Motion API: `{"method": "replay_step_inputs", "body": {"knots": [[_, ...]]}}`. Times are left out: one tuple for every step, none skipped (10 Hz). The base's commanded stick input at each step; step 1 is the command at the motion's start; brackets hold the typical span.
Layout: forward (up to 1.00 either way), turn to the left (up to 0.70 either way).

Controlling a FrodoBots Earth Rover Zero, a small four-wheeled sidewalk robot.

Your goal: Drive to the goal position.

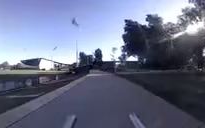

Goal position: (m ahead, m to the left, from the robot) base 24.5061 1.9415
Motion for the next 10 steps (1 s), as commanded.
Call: {"method": "replay_step_inputs", "body": {"knots": [[1.00, 0.00], [1.00, 0.00], [1.00, 0.00], [1.00, 0.00], [1.00, 0.00], [1.00, 0.00], [1.00, 0.00], [1.00, 0.00], [1.00, 0.00], [1.00, 0.00]]}}
